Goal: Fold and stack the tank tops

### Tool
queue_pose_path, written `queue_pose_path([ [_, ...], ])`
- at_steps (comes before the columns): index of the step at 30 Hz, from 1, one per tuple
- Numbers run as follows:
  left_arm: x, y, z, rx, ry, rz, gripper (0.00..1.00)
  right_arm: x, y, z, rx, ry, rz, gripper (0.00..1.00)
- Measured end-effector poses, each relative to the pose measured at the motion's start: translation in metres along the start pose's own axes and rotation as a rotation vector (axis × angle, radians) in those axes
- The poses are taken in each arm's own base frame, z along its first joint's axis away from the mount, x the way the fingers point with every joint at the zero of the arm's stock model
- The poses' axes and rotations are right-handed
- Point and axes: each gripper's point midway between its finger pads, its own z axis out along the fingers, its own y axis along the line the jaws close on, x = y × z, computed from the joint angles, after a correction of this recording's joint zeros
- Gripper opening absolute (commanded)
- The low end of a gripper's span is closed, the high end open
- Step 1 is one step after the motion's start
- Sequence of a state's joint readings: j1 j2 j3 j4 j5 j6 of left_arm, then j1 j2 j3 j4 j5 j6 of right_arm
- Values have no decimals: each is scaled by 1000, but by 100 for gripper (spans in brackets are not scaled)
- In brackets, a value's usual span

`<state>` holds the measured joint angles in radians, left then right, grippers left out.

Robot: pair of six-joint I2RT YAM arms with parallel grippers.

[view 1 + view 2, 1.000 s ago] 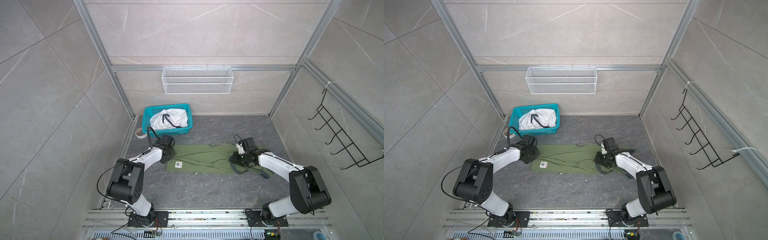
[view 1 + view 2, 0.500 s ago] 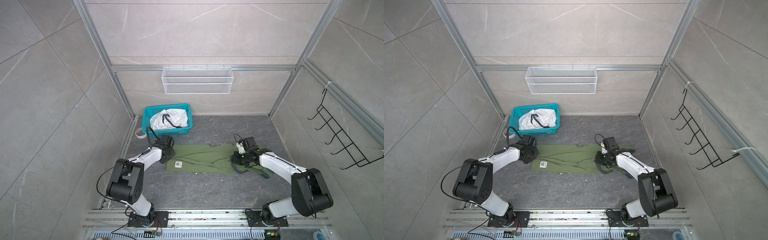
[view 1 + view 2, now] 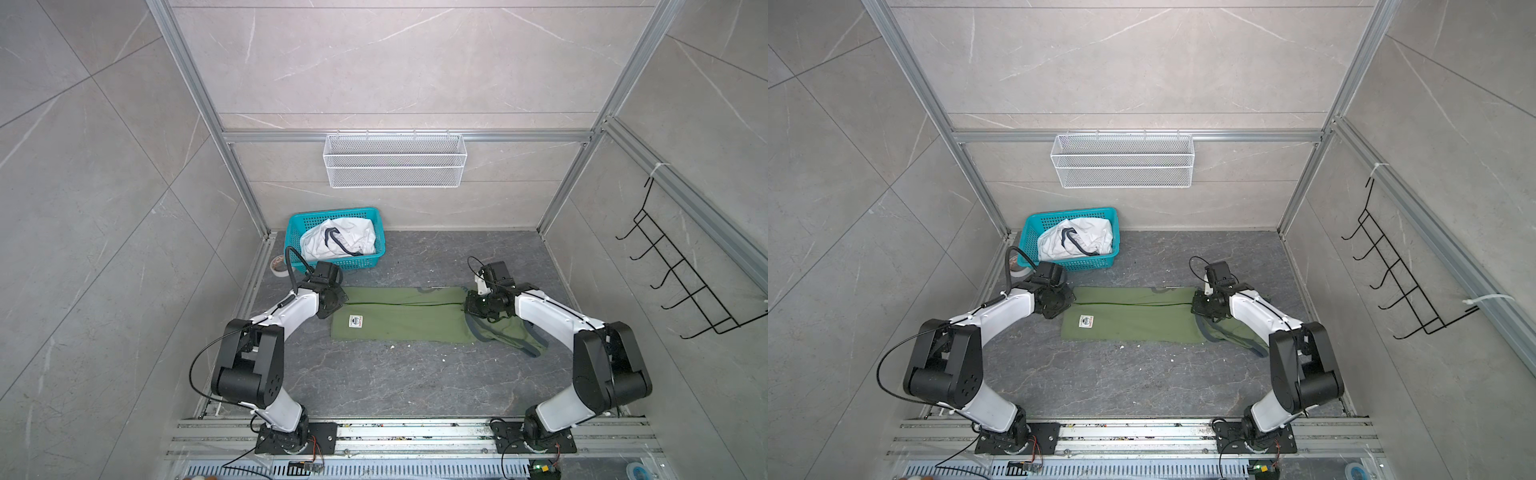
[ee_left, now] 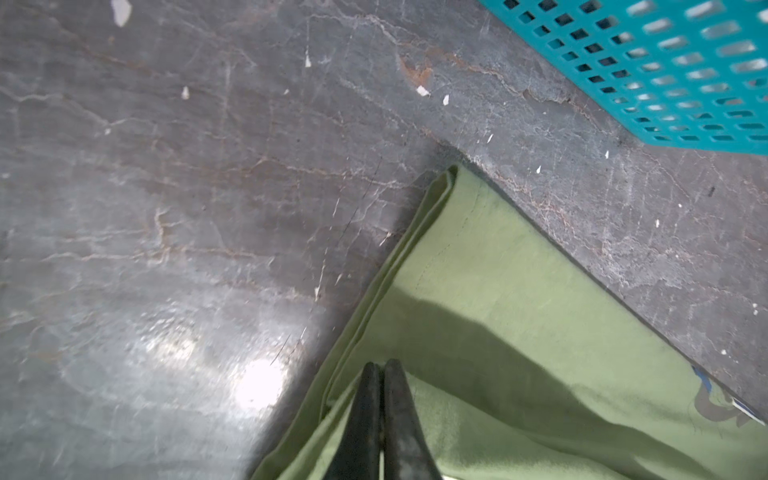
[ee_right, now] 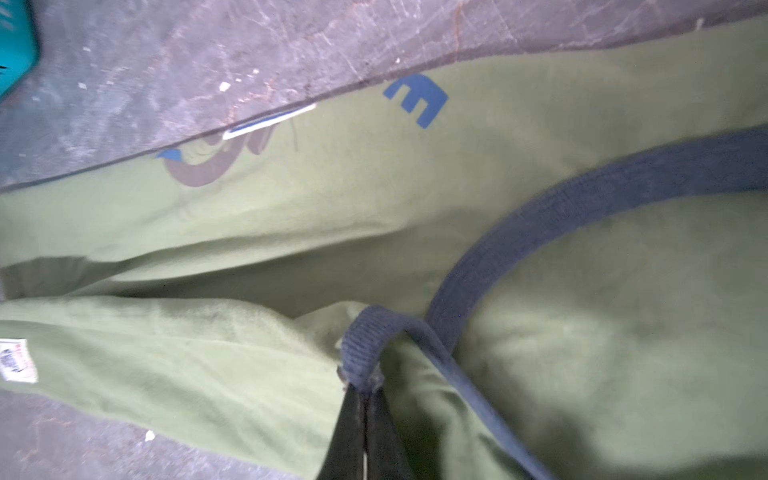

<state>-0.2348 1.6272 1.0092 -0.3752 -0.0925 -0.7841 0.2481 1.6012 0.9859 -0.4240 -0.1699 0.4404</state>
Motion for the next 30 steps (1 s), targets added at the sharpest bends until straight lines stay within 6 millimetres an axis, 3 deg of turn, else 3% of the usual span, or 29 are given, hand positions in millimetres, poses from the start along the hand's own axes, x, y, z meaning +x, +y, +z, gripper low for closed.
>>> queue_pose_path([
  [3,0,0,7,-15,16,12,24,-3,-5,8,31,7,1,32],
  [6,-2,2,8,-30,24,29,43,-8,-12,7,69,-4,3,44],
  [9,-5,3,-3,-38,6,55,57,-10,-24,-7,133,-27,10,45],
  [12,-12,-3,-34,-18,-63,97,60,-14,-38,-40,183,-97,46,44],
  [16,-5,-43,-90,124,-170,200,61,-3,-76,-87,246,-203,166,43],
  [19,23,-75,-104,233,-158,290,61,21,-106,-101,315,-217,279,43],
  [22,51,-85,-82,247,-83,349,61,55,-120,-92,347,-166,367,43],
  [26,77,-75,-37,188,22,372,62,100,-137,-78,407,-65,468,44],
  [30,88,-68,-14,157,69,378,62,116,-146,-73,453,-37,528,45],
])
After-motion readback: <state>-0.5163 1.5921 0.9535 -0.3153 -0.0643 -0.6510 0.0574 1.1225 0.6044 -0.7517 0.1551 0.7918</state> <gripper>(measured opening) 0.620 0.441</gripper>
